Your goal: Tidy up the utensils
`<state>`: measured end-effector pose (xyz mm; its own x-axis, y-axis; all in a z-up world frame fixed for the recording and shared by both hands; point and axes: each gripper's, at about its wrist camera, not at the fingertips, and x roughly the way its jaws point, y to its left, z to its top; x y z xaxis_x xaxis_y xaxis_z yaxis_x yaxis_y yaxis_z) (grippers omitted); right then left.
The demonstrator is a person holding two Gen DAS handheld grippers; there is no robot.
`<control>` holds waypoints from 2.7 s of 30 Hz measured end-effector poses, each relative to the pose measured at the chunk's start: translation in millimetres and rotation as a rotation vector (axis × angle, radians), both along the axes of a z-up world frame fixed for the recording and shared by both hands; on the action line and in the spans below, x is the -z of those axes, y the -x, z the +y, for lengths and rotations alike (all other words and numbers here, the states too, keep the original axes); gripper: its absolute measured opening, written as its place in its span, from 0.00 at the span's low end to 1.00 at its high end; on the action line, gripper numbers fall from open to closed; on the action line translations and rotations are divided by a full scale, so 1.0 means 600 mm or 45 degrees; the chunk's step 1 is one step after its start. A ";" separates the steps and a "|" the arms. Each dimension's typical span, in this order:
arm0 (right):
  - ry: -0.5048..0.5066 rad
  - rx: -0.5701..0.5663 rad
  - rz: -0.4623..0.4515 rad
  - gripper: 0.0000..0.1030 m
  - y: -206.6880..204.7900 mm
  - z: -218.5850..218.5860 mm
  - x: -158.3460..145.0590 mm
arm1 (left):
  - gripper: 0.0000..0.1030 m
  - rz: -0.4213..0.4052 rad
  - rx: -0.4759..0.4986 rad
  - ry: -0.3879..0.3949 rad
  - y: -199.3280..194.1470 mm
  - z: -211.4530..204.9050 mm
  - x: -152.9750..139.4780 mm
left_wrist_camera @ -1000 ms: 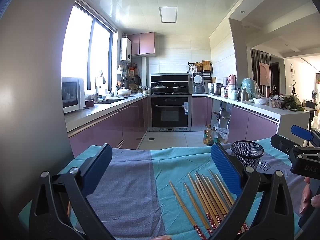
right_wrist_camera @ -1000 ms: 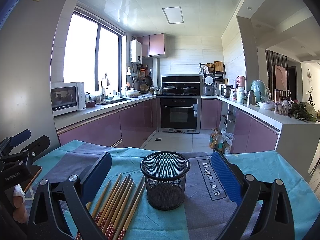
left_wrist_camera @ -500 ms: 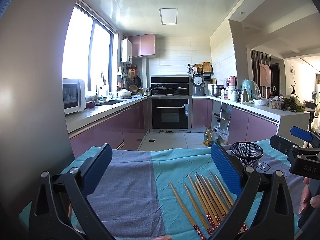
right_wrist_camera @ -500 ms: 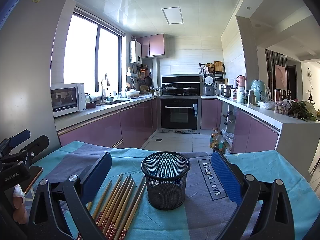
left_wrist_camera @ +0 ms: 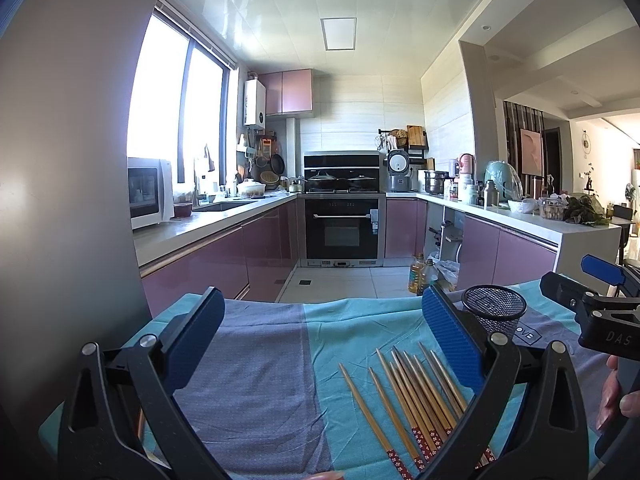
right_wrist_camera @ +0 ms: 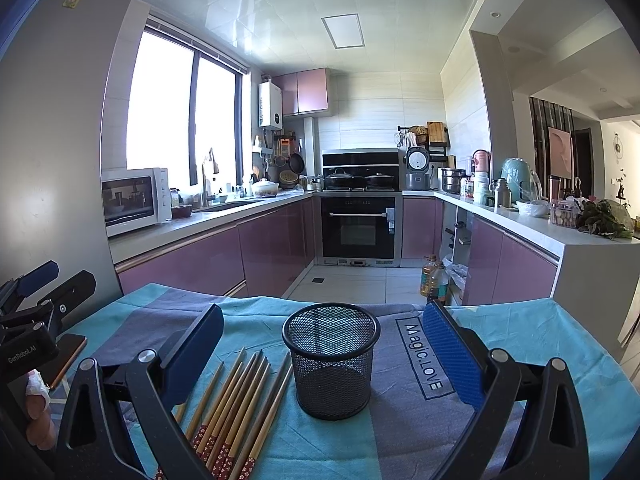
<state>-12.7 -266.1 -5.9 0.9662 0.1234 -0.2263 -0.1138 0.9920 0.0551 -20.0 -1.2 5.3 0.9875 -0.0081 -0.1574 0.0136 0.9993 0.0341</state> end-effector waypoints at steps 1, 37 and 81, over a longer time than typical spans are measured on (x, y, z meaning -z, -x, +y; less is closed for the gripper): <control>-0.002 0.001 0.001 0.94 0.000 0.000 0.000 | 0.95 0.000 -0.001 -0.001 0.000 0.000 0.000; -0.001 0.000 0.000 0.94 0.003 0.000 -0.001 | 0.95 0.004 -0.001 0.005 0.001 0.001 0.001; 0.104 -0.157 0.260 0.94 -0.025 0.037 0.045 | 0.95 0.121 0.029 -0.003 -0.018 -0.006 0.022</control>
<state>2.4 -244.0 -32.9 0.8783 0.2106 -0.4292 -0.2286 0.9735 0.0098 -9.3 -4.5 -7.9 0.9676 -0.0300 -0.2506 0.0399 0.9986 0.0342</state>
